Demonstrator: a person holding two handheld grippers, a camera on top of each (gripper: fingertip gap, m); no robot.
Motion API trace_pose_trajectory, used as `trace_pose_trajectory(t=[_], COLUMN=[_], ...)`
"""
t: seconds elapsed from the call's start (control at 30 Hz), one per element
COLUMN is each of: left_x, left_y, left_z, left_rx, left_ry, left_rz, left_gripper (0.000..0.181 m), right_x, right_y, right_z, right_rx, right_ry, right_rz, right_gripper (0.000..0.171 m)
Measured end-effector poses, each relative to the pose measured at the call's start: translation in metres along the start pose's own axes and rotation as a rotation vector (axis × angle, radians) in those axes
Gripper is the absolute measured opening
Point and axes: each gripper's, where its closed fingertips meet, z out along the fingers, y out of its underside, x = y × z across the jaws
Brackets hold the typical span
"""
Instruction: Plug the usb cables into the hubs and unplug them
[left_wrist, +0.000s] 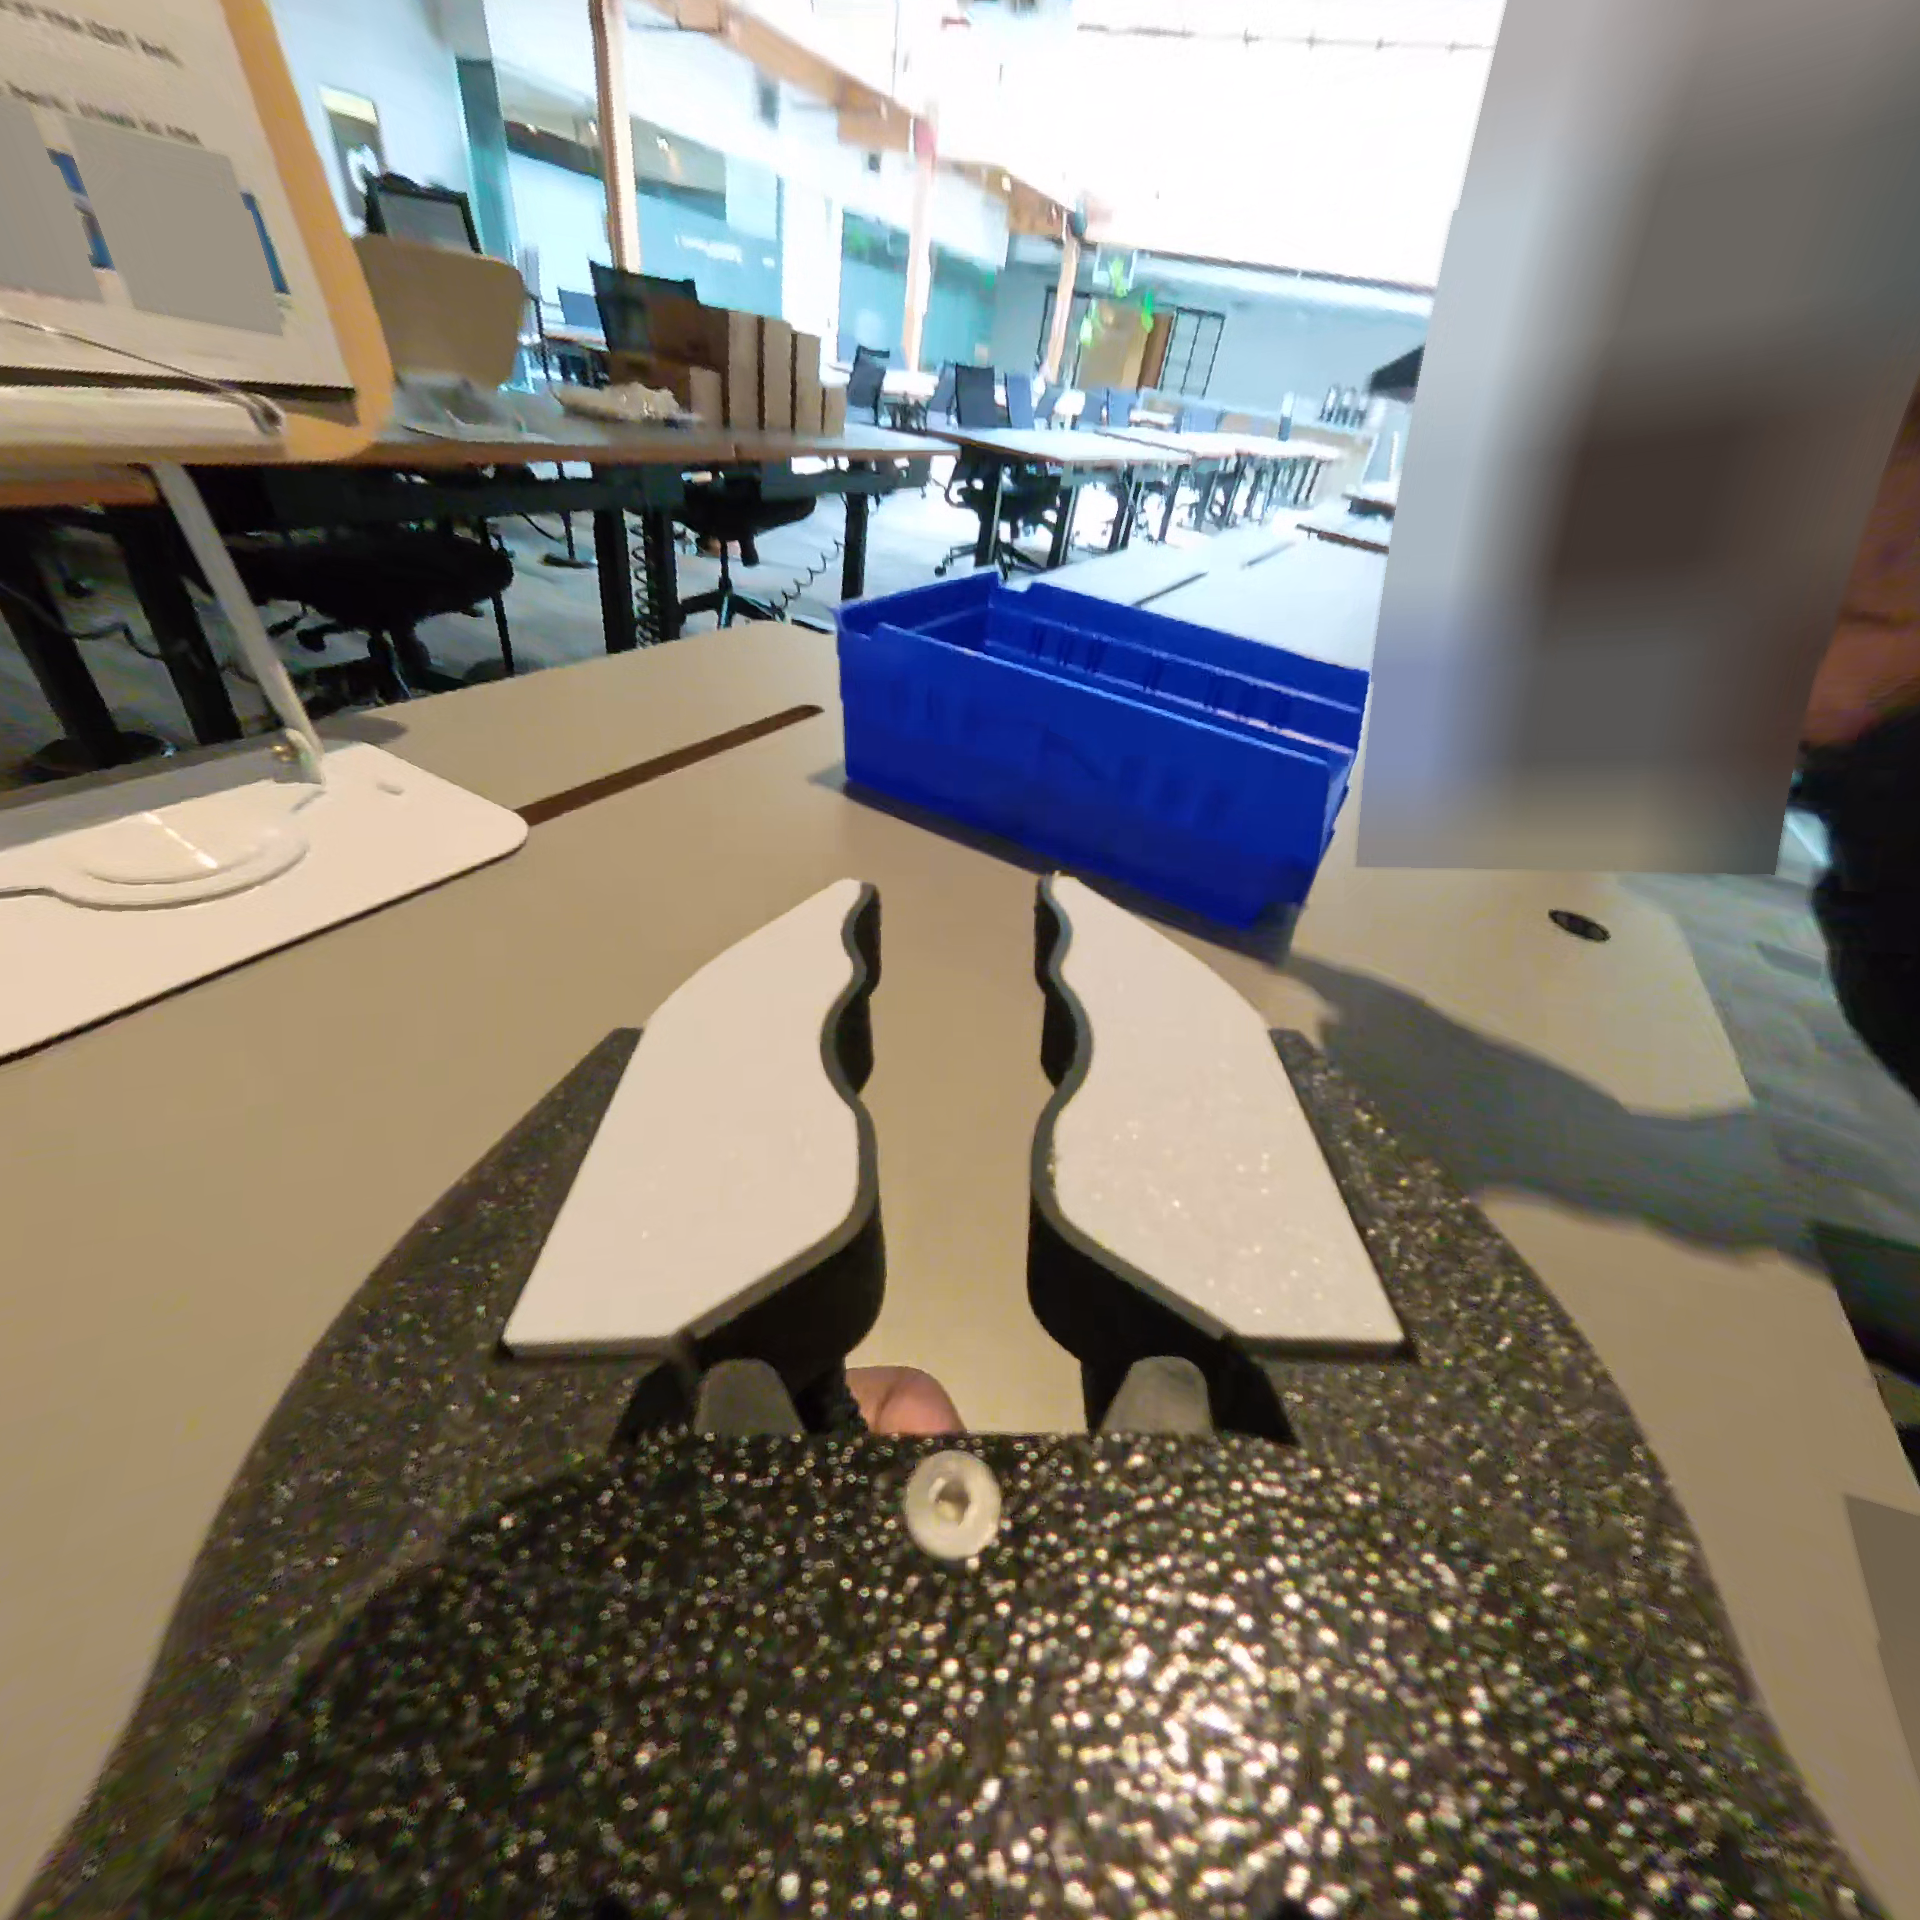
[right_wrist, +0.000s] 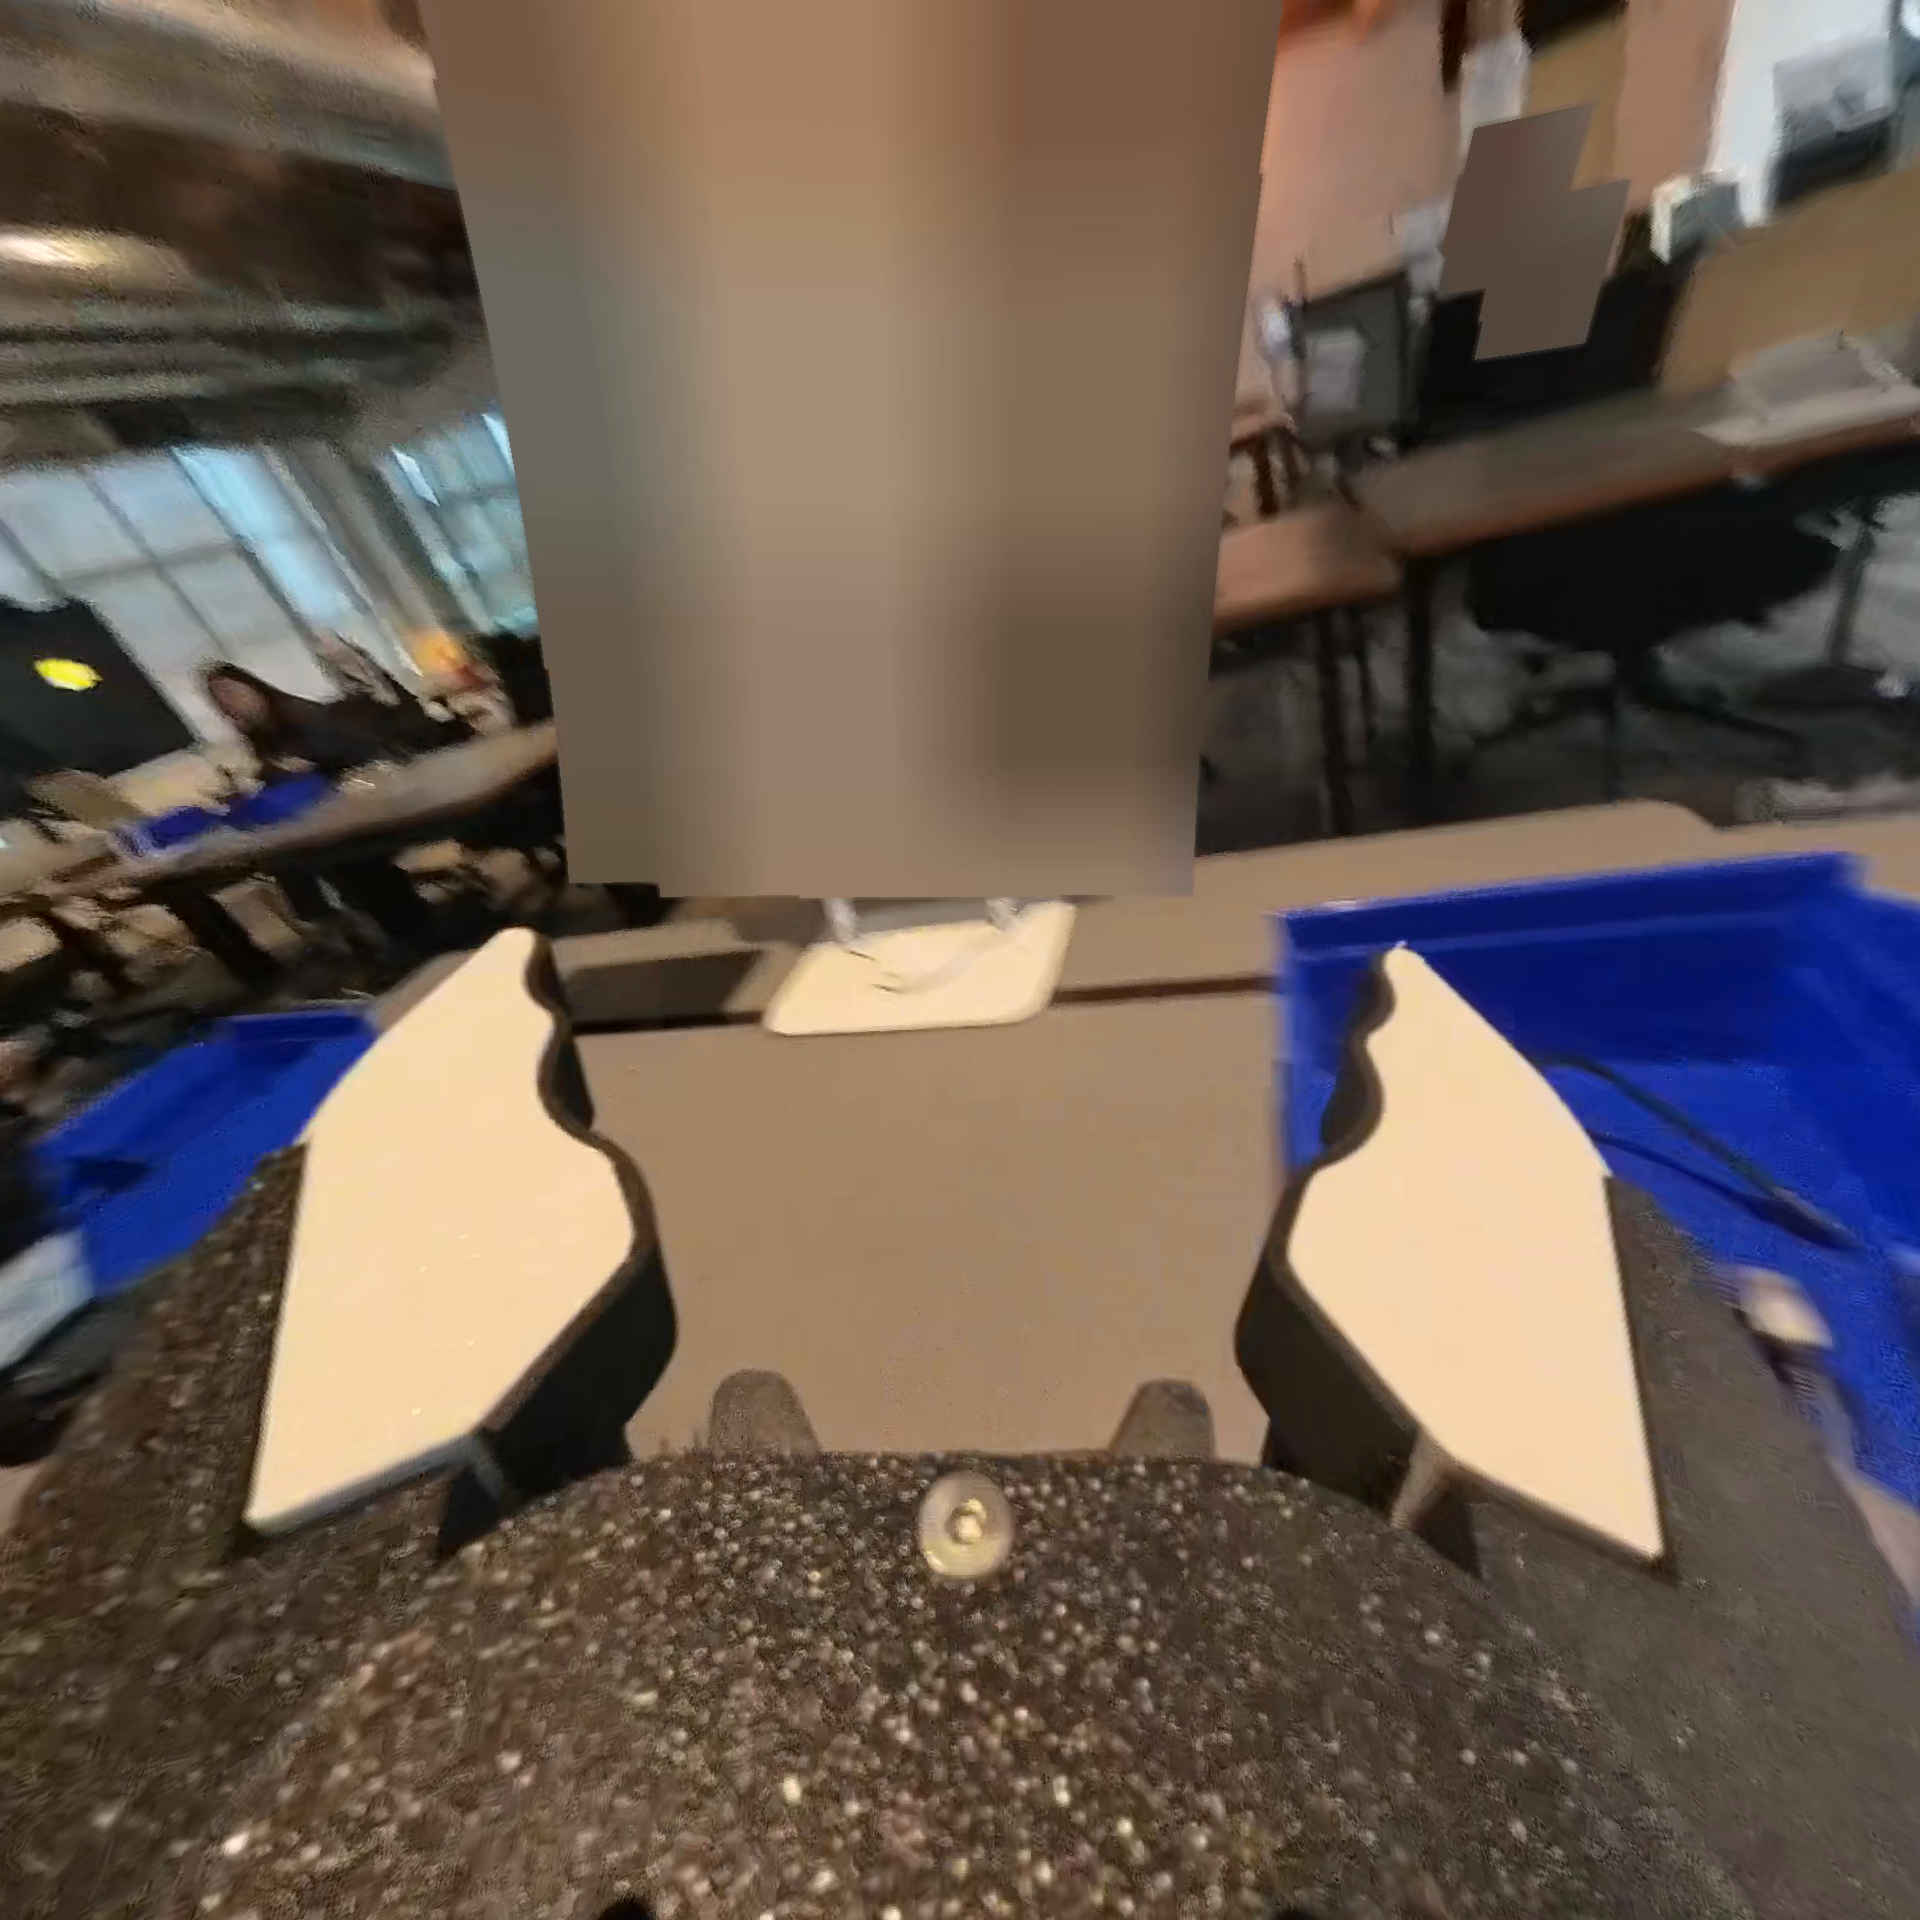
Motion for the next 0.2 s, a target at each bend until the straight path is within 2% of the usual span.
trace_pose_trajectory(t=[0.03, 0.13, 0.2], left_x=[-0.003, -0.013, -0.019], left_y=[-0.001, 0.000, 0.000], left_z=[-0.001, -0.004, -0.006], left_rx=[0.013, 0.031, 0.049], left_ry=[-0.010, -0.019, -0.023], left_rz=[-0.012, -0.067, -0.115], left_gripper=[0.028, 0.028, 0.028], right_x=[-0.035, -0.130, -0.172], right_y=[0.000, -0.002, -0.006], right_z=[-0.004, -0.022, -0.034], right_rx=[0.046, 0.163, 0.223], right_ry=[-0.046, -0.161, -0.229], right_rz=[-0.011, -0.080, -0.100], right_gripper=[0.139, 0.140, 0.140])
